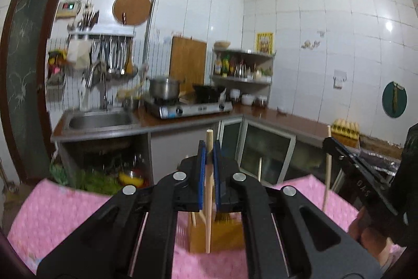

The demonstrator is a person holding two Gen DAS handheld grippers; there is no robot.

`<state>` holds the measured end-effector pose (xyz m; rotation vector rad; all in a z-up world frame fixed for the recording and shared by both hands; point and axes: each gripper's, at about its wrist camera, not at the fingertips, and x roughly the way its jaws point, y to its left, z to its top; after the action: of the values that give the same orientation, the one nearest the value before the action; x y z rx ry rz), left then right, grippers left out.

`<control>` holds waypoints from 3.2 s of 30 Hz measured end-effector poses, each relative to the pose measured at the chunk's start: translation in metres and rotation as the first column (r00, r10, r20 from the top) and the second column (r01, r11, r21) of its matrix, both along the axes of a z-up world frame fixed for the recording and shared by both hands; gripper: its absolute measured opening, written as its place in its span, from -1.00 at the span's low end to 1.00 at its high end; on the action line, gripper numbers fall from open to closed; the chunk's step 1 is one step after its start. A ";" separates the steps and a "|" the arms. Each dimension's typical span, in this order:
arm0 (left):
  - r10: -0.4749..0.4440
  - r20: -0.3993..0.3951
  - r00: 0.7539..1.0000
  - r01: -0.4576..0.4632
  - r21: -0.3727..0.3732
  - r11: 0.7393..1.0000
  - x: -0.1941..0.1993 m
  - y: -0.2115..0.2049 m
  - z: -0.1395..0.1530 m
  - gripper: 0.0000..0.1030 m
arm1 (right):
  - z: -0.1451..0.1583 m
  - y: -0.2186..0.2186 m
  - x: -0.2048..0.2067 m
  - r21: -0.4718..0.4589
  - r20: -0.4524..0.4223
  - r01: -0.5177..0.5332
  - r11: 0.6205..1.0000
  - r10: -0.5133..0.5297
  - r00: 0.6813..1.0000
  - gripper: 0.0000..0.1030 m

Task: Organize utensils
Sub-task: 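Lift both chopsticks over the yellow holder and lower them in, then open both grippers to drop the chopsticks into the holder, then grasp the blue-handled utensil with the left gripper while the right grasps the green frog fork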

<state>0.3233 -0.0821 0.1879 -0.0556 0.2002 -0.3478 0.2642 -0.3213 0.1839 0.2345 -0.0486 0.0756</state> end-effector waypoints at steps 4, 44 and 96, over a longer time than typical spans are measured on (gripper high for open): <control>0.005 0.056 0.998 -0.003 -0.027 1.000 0.017 -0.004 0.020 -0.92 | 0.018 0.009 0.028 -0.012 0.072 0.022 1.000 -0.021 0.997 -0.88; 0.063 -0.286 0.956 -0.055 0.034 0.998 0.082 0.003 -0.110 0.25 | -0.074 0.024 0.037 -0.107 -0.290 0.012 0.994 -0.043 0.956 -0.03; 0.159 -0.667 0.728 -0.013 0.219 0.976 -0.034 0.066 -0.243 -0.87 | -0.231 0.072 -0.047 -0.136 -0.814 -0.030 0.990 -0.094 0.574 -0.63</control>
<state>0.2889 -0.0164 -0.0549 0.0095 0.9721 -0.1962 0.2176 -0.2498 -0.0470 0.1113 0.9045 -0.0768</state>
